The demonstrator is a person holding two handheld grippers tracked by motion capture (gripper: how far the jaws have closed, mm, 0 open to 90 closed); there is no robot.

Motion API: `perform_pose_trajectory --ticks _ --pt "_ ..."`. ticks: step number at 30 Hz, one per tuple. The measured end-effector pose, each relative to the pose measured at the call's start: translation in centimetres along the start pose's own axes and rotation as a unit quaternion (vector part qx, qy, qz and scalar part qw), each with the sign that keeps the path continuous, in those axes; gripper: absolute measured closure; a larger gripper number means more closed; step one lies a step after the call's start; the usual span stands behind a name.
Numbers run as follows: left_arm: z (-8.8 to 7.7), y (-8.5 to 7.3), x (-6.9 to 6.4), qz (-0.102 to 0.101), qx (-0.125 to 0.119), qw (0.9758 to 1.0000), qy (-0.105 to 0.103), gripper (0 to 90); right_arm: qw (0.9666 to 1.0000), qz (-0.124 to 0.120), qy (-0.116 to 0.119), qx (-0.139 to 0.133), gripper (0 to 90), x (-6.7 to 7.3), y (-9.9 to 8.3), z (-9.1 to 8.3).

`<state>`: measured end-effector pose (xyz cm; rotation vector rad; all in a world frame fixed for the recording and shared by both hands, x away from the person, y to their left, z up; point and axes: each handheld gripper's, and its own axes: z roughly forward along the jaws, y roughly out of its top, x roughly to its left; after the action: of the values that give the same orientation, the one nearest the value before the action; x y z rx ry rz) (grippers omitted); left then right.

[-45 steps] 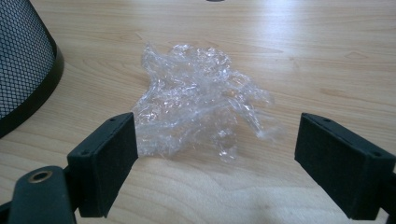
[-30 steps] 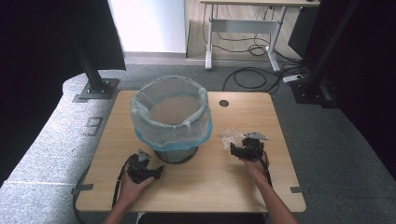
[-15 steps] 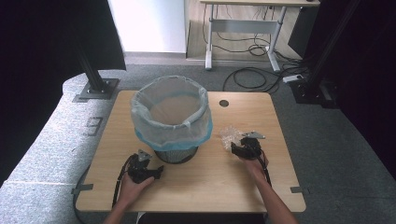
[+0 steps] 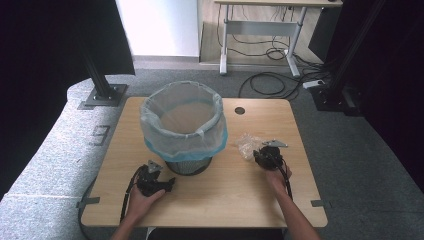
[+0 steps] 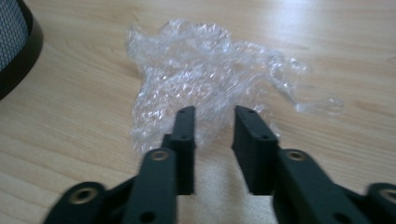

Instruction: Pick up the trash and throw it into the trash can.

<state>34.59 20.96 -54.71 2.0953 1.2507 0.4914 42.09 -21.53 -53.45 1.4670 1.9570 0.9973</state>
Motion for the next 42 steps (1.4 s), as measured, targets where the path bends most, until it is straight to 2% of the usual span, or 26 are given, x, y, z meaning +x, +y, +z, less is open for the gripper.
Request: perform_pose_trajectory --ticks 2,3,6,11,13,15,16,17,18,19,20,21,25,26,27,28,35,38,42 --pt "0.0 0.0 0.0 0.0 0.0 1.0 0.0 14.6 0.9998 0.003 -0.014 -0.013 51.3 0.2 0.2 -0.2" --pt "0.0 0.0 0.0 0.0 0.0 1.0 0.0 14.6 0.9998 0.003 -0.014 -0.013 51.3 0.2 0.2 -0.2" --pt "0.0 0.0 0.0 0.0 0.0 1.0 0.0 14.6 0.9992 -0.001 -0.026 -0.029 40.3 0.4 0.6 -0.5" --pt "0.1 0.1 -0.1 0.0 0.0 1.0 0.0 14.5 0.9988 0.002 -0.04 -0.029 35.5 0.3 0.9 0.4" --pt "0.1 0.1 -0.1 0.0 0.0 1.0 -0.001 14.5 0.9988 0.0 -0.045 -0.018 35.2 0.1 0.7 1.1" --pt "0.1 0.1 -0.1 0.001 0.0 1.0 -0.001 14.5 0.9988 0.005 -0.047 -0.015 36.9 -0.3 0.6 1.6" --pt "0.1 0.1 -0.1 0.0 0.0 1.0 -0.001 14.6 0.9989 0.012 -0.043 -0.014 43.6 -0.6 0.6 1.8" --pt "0.1 0.1 -0.1 0.0 0.0 1.0 -0.001 14.6 0.9989 0.012 -0.043 -0.014 43.6 -0.6 0.6 1.8" --pt "0.1 0.1 -0.1 0.0 0.0 1.0 -0.001 14.6 0.9991 0.015 -0.037 -0.01 50.2 -0.8 0.5 2.1" --pt "0.1 0.1 -0.1 0.0 0.0 1.0 -0.001 14.5 0.9991 0.015 -0.037 -0.01 50.2 -0.8 0.5 2.1" --pt "0.1 0.1 -0.1 0.0 0.0 1.0 -0.001 14.5 0.9994 0.015 -0.031 -0.003 57.1 -1.0 0.4 2.3" --pt "0.1 0.1 -0.1 0.0 0.0 1.0 -0.001 14.5 0.9994 0.015 -0.031 -0.003 57.1 -1.0 0.4 2.3" --pt "0.1 0.1 -0.1 0.0 0.0 1.0 0.0 14.5 0.9995 0.013 -0.026 0.007 71.7 -1.0 0.3 2.5" --pt "0.1 0.1 -0.1 0.0 0.0 1.0 -0.001 14.6 0.9995 0.015 -0.026 0.011 79.5 -1.1 0.3 2.5" --pt "0.1 0.1 -0.1 0.0 0.0 1.0 -0.001 14.6 0.9995 0.015 -0.026 0.011 79.5 -1.1 0.3 2.5" --pt "0.1 0.1 -0.1 0.0 0.0 1.0 -0.001 14.6 0.9995 0.018 -0.025 0.01 84.2 -1.2 0.4 2.3" --pt "0.1 0.1 -0.1 0.001 0.0 1.0 -0.001 14.6 0.9996 0.024 -0.016 -0.005 87.5 -1.4 0.7 1.5" --pt "0.1 0.1 -0.1 0.001 0.0 1.0 -0.001 14.6 0.9993 0.027 -0.005 -0.026 87.7 -1.3 1.0 0.5" --pt "0.1 0.1 -0.1 0.001 0.0 1.0 -0.001 14.6 0.999 0.027 0.004 -0.034 87.7 -1.2 1.2 -0.2"
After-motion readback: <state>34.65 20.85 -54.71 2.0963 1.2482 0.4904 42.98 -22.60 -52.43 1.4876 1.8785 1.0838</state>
